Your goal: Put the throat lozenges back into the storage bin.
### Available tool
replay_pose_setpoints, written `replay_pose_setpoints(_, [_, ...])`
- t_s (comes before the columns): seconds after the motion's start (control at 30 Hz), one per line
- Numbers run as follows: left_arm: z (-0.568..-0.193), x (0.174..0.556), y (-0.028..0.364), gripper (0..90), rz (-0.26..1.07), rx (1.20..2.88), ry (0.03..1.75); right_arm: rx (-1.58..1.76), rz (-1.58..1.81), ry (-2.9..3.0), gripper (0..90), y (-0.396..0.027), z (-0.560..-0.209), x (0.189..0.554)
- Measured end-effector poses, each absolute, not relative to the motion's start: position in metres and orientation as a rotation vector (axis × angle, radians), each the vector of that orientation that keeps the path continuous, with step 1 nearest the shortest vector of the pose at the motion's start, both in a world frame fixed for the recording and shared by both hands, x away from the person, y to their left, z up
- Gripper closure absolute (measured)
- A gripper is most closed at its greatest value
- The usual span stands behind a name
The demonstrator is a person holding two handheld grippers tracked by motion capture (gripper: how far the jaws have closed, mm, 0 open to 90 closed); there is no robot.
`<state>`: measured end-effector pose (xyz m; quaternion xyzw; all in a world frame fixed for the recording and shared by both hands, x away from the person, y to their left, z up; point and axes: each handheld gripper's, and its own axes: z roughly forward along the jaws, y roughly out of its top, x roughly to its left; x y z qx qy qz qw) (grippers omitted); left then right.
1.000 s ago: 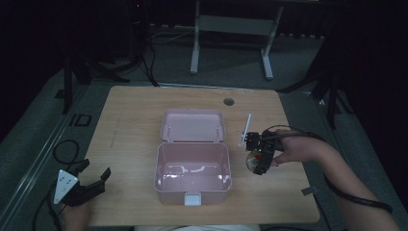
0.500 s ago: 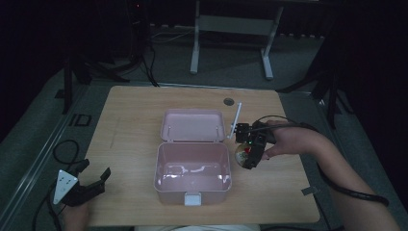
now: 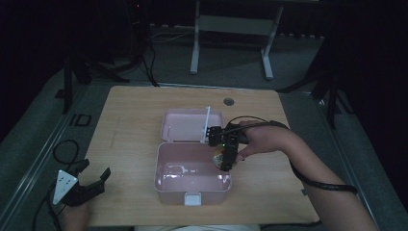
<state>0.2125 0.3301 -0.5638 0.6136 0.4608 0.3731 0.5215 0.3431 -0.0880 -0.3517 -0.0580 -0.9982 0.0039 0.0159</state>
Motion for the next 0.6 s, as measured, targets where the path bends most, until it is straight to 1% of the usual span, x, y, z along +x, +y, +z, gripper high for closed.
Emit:
replay_pose_setpoints(0.23, [-0.564, 0.212, 0.33, 14.9, 0.893, 1.469, 1.102, -0.132, 0.004, -3.099, 20.0, -0.069, -0.357, 0.34])
replay_pose_setpoints(0.6, [-0.564, 0.212, 0.33, 14.9, 0.892, 1.47, 1.102, -0.112, 0.034, -3.073, 20.1, -0.059, -0.391, 0.345])
